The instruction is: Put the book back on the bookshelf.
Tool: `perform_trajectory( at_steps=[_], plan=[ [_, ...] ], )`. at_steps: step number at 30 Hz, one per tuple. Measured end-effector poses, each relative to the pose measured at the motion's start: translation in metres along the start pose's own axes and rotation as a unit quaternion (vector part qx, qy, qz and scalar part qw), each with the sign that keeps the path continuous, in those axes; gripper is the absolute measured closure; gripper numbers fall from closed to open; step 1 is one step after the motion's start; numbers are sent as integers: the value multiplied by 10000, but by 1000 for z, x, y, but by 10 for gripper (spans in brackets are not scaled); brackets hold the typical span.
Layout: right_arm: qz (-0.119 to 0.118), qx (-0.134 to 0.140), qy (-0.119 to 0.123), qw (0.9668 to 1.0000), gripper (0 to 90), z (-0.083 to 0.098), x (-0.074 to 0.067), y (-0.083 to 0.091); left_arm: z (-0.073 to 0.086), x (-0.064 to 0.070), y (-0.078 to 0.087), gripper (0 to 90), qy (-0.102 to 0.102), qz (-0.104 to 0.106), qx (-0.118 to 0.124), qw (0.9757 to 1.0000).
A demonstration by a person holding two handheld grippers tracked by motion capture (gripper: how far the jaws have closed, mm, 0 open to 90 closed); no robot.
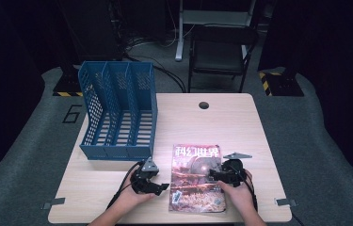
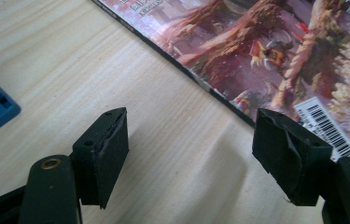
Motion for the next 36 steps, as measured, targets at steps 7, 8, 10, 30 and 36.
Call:
perform_trajectory(
  at_steps=[7, 8, 10, 30, 36],
  plan=[
    [-96, 77, -93, 9999, 389, -1, 1, 1, -10, 8, -10, 264, 86, 159, -40, 9998],
    [-112, 74, -147, 9998, 389, -1, 2, 2, -10, 10, -12, 263, 104, 154, -27, 9998],
    [-138, 96, -199, 9997, 389, -1, 2, 1, -12, 11, -14, 258, 52, 151, 3, 9999],
    [-446, 43, -239, 9987, 430, -1, -6, 0, -10, 31, -17, 264, -103, 14, -67, 9999],
    [-483, 47, -164, 9987, 433, -1, -10, -1, -5, 32, -15, 262, -135, -79, 42, 9999]
  ],
)
Point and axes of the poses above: each handheld gripper's, and its own axes: y roughly backward along the jaws, z roughly out of its underside, x roughly to its right, the point moved 5 cm from there along -y, roughly forward along the jaws, and after that the axes turned 1 degree about y, right-handed, at the moved point
